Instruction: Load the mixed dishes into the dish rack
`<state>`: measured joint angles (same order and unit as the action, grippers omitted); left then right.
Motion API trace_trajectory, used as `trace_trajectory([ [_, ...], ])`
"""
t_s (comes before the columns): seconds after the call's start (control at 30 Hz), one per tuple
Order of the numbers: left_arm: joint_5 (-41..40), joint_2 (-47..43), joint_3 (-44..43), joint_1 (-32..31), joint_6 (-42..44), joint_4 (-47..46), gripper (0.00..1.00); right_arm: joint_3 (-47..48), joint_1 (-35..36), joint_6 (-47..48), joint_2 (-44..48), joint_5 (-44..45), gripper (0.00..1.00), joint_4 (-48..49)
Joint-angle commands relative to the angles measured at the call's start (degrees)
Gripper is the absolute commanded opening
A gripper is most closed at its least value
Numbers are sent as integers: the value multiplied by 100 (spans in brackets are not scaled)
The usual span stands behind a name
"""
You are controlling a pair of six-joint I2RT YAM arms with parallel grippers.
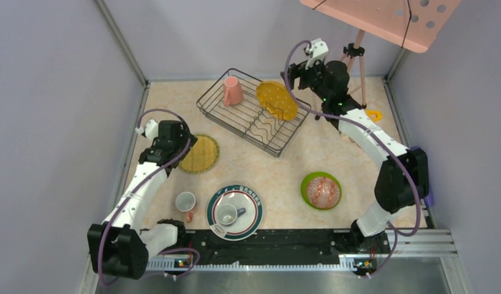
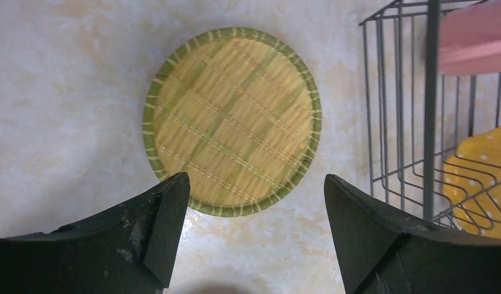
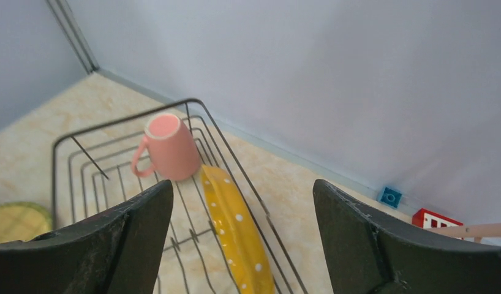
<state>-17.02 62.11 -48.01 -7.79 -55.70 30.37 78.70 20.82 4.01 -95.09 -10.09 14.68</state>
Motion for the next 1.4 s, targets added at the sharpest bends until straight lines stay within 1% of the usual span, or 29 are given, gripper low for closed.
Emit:
trace_trajectory([
  [0.0, -184, 136, 207, 200, -179, 109, 86, 36, 61, -1055, 554, -42, 85, -36],
  [0.17, -9, -3, 732, 510, -60, -412, 88, 80, 398, -2127, 712, -38, 86, -698],
  [0.27, 278, -26, 941, 715, -14, -685, 87, 118, 855, -2494, 741, 83, 87, -1103],
  [0.33, 444, 21, 1023, 743, 25, -802, 86, 83, 1119, -2887, 741, 175, 91, -1310],
  [0.4, 557, 97, 1067, 816, 50, -877, 86, 28, 1350, -3308, 723, 323, 98, -1437],
  [0.43, 593, 139, 1082, 899, 49, -894, 86, 37, 1468, -3585, 725, 503, 99, -1615],
  [0.53, 757, 265, 1125, 1016, 43, -936, 85, 4, 1741, -4010, 737, 865, 99, -1900],
  [0.63, 842, 358, 1160, 1143, -104, -837, 84, -130, 1827, -4431, 790, 797, 99, -1885],
  [0.77, 996, 454, 1252, 1235, -210, -919, 83, -365, 1838, -4723, 836, 571, 99, -1657],
  [0.97, 1266, 910, 1214, 1263, -222, -1147, 80, -420, 1873, -4705, 838, 554, 99, -1615],
  [1.17, 1513, 1335, 1138, 1266, -323, -1328, 71, -504, 1873, -4647, 937, 603, 99, -1507],
  [1.23, 1656, 1451, 1124, 1271, -308, -1359, 65, -512, 1873, -4630, 950, 599, 99, -1504],
  [1.27, 1673, 1507, 1116, 1271, -309, -1380, 62, -520, 1873, -4622, 956, 603, 99, -1510],
  [1.3, 1879, 1550, 1130, 1271, -317, -1437, 56, -522, 1873, -4620, 957, 611, 99, -1504],
  [1.33, 1939, 1572, 1135, 1271, -318, -1464, 49, -515, 1873, -4622, 950, 605, 99, -1504],
  [1.37, 1941, 1572, 1140, 1271, -318, -1470, 44, -513, 1873, -4620, 949, 595, 99, -1506],
])
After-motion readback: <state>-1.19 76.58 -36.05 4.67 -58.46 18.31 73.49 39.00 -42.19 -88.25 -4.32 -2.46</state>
